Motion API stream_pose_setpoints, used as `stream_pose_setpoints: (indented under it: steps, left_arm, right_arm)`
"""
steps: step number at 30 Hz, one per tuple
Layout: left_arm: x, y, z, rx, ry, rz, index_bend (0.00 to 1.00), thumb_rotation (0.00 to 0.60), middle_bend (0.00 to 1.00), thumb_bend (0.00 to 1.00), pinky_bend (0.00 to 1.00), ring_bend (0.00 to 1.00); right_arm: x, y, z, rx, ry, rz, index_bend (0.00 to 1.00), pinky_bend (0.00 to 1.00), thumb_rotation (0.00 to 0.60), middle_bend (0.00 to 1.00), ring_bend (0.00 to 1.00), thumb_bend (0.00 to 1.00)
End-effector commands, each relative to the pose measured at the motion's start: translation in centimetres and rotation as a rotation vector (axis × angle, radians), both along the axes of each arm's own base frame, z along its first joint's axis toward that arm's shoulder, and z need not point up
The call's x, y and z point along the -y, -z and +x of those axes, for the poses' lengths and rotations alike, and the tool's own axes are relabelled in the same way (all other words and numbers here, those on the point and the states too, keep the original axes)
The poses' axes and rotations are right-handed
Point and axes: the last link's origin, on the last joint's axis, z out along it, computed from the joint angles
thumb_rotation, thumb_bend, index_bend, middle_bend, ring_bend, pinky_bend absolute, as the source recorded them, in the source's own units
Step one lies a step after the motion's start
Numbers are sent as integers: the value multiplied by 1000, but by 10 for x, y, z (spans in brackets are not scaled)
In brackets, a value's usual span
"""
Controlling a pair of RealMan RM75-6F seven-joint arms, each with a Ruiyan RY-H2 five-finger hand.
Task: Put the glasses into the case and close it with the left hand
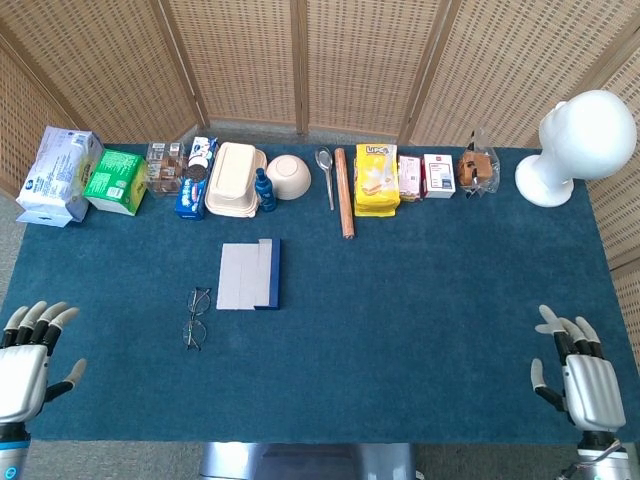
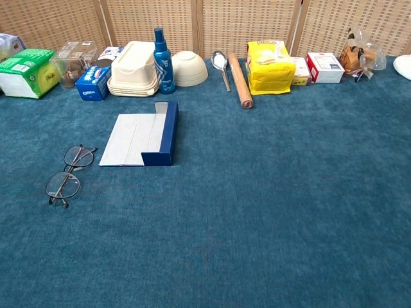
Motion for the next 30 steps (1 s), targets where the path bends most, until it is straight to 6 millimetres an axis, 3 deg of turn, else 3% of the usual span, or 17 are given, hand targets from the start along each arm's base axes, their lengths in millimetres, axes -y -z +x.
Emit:
stream_pose_setpoints:
  steps: [1,10,20,24,30]
  left_arm:
    - [-6,0,0,-24,17,-21,205,600,190,243,26,111]
    - [-36,12,-8,-120,99,-163,243,600,184,242,0,92]
    - [-79,49,-17,-228,192,-285,240,600,125,243,0,1]
    - [-94,64,-20,-327,237,-301,221,600,78,242,0,0]
    - [-107,85,-19,-342,268,-317,212,600,66,242,0,0]
  right_arm:
    - [-1,-1,-1,-2,2,-3,78,95,600,296,155,544]
    - [-4,-13,-1,-14,10,-46,79,96,600,296,155,542]
    - [-10,-12,-2,-21,34,-49,78,95,600,295,155,542]
    - [-11,-14,1,-23,28,-69,78,96,600,295,155,544]
    - [-14,-19,1,-32,37,-90,78,95,600,294,156,542]
